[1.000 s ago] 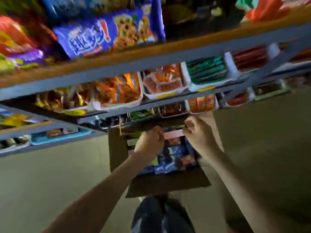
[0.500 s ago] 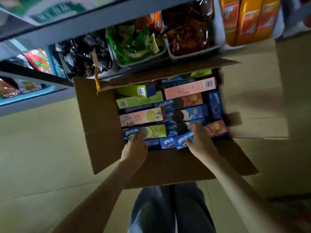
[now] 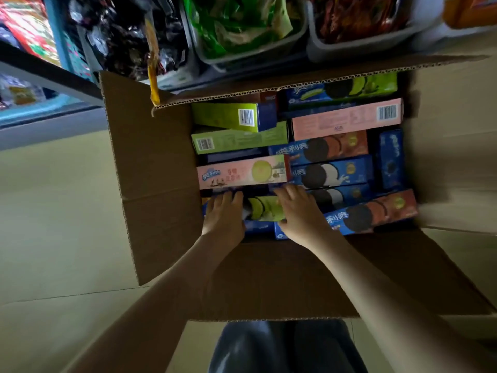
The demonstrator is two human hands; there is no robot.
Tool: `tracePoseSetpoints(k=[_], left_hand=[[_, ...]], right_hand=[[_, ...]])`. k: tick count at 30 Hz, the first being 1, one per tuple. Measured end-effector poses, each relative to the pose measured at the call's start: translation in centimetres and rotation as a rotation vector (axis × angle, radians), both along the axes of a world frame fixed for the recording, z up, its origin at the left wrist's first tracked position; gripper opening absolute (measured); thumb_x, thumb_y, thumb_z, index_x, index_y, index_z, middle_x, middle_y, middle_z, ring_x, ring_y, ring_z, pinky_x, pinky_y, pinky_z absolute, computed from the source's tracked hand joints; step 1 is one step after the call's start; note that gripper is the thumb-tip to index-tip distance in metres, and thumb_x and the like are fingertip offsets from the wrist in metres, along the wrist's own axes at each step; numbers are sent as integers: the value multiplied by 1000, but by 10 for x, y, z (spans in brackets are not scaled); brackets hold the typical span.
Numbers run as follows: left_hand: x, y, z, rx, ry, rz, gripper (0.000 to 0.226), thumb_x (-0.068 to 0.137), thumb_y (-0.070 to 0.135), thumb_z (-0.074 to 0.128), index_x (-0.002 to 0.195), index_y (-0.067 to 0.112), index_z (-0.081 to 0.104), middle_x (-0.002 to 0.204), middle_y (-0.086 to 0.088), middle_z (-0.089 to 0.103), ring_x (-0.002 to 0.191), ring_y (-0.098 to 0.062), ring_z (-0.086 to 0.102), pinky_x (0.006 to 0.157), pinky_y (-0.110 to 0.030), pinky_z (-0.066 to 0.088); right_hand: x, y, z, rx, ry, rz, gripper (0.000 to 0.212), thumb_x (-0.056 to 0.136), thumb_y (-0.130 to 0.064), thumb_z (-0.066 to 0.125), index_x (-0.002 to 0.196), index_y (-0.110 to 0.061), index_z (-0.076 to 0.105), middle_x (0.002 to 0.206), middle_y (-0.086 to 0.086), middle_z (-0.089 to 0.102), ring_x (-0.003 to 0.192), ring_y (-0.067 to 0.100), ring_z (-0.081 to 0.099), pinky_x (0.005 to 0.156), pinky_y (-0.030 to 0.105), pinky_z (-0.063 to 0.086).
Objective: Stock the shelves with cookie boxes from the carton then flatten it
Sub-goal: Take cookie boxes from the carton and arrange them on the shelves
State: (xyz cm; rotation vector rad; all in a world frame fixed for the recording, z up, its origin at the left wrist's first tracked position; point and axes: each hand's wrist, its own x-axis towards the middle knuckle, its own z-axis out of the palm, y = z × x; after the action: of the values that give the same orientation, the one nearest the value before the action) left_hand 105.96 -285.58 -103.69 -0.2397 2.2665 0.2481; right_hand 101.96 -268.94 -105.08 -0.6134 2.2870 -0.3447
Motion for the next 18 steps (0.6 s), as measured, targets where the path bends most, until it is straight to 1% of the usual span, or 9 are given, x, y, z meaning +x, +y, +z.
tracePoseSetpoints(k=[3,6,8,10,12,13,14,16,18], left_hand=[[4,-5,-1,-19,-71,3,51,92,26,53,138,14,34,136,-8,43,124,-27,42,102,-36,35],[9,-6,-1,-24,-119,68,43,95,22,47,136,13,38,134,-8,47,120,-26,46,94,-34,39],[9,-4,1,-12,-39,138,44,95,22,47,136,13,38,134,-9,46,120,-26,46,94,-33,39],[5,-1,6,-6,117,182,47,93,20,48,138,11,35,135,-9,43,121,-26,43,96,-34,38],[-4,2,9,-16,260,187,53,90,16,51,139,11,31,138,-10,38,124,-27,40,99,-35,36],[-9,2,10,-23,297,182,57,89,17,52,141,11,28,141,-10,34,127,-27,37,101,-36,35],[-16,2,9,-23,304,176,63,90,18,54,144,12,23,145,-11,28,132,-28,32,105,-37,32],[-28,1,4,-9,262,152,75,91,21,58,149,14,10,154,-10,12,141,-29,17,114,-41,19],[-37,-1,-4,-12,185,79,84,91,22,59,150,16,1,157,-9,2,145,-27,4,117,-44,7]], right_hand=[[0,5,3,42,-27,132,66,87,-21,63,144,-14,30,141,6,36,132,26,33,107,38,28],[3,13,9,50,-74,178,64,88,-26,62,143,-15,32,141,4,37,132,25,34,107,37,25],[1,20,12,45,-109,141,62,89,-33,61,142,-17,32,141,2,36,132,23,32,107,35,24],[-6,25,15,7,-67,43,54,89,-35,61,135,-15,40,133,4,43,125,23,39,103,36,31],[-16,27,18,-57,94,-72,47,84,-27,69,121,-7,50,116,9,52,110,28,51,92,39,41],[-22,27,19,-87,159,-138,48,79,-21,75,117,-4,52,110,12,54,104,32,53,87,41,44],[-28,26,18,-116,199,-192,53,75,-17,77,120,-2,51,110,15,54,104,34,54,86,43,45],[-39,19,15,-145,174,-177,73,75,-14,77,136,-6,39,125,14,49,117,32,47,96,44,41],[-47,7,10,-146,115,-97,87,77,-12,74,148,-14,22,144,10,35,133,29,33,105,45,33]])
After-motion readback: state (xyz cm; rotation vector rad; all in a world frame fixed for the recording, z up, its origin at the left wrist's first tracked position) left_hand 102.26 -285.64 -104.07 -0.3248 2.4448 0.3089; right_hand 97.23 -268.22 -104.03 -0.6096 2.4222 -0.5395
